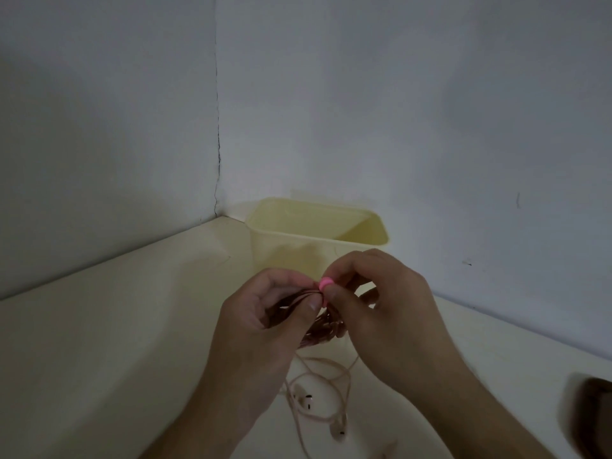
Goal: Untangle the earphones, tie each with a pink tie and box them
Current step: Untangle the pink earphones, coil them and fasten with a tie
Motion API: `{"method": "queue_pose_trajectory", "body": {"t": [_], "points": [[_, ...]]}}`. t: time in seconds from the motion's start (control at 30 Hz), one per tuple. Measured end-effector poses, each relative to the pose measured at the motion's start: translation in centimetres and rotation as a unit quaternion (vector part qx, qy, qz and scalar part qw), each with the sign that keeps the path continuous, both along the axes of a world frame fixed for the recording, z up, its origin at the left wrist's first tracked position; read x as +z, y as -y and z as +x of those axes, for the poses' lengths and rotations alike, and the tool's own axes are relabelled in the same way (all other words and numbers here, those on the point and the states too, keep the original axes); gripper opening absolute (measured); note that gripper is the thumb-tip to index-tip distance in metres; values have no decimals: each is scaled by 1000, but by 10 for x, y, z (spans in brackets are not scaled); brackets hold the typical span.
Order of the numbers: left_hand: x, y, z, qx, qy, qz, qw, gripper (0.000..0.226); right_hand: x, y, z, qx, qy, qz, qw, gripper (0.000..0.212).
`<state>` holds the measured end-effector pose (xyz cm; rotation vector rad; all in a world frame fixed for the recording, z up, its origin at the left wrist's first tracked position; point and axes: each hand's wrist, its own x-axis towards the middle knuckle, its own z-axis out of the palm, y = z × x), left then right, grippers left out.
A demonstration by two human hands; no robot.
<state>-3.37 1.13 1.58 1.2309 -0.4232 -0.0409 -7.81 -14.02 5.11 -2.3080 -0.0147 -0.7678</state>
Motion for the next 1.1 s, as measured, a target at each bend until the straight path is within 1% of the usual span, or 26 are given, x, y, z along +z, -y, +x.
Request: {"method": "queue_pose_trajectory", "body": {"t": [0.1,0.2,0.27,0.37,0.43,0.47,0.5,0.53,0.57,0.6,0.67,0.77,0.83,0.93,1.03,1.1], "points": [[-1,2,2,-4,-8,2,1000,12,1,-3,-2,12,-29,53,998,17],[-2,3,2,-5,-4,-9,1000,7,5,-4,-4,33,-81,45,995,14],[-2,2,1,1,0,-8,1000,11,9,-1,-5,48,-99,36,993,16],[1,2,2,2,0,12,1000,20,14,6,-6,18,-94,76,993,20],[5,4,15,32,25,73,996,32,17,11,-6,-13,-81,95,992,20],[6,6,26,65,51,135,987,41,17,14,-5,-28,-72,95,992,19],[8,6,39,99,81,217,968,51,18,17,-5,-39,-61,96,993,19],[10,7,52,127,110,297,940,60,18,19,-5,-45,-48,102,993,18],[13,7,62,144,131,356,914,65,20,21,-5,-47,-34,115,992,18],[14,8,71,149,139,395,896,64,20,23,-5,-47,-24,128,990,18],[14,9,81,152,139,441,873,48,22,24,-5,-52,-9,142,988,17],[11,9,80,196,189,447,852,21,22,29,-5,-68,14,163,984,16],[7,6,72,212,222,442,843,9,26,32,-5,-75,42,199,976,15],[-1,0,57,225,263,443,827,6,38,30,0,-90,64,202,973,15],[-6,-2,45,235,296,444,813,9,44,21,22,-98,11,144,985,17],[-7,-3,37,232,299,438,815,9,40,14,42,-110,-33,83,990,15]]}}
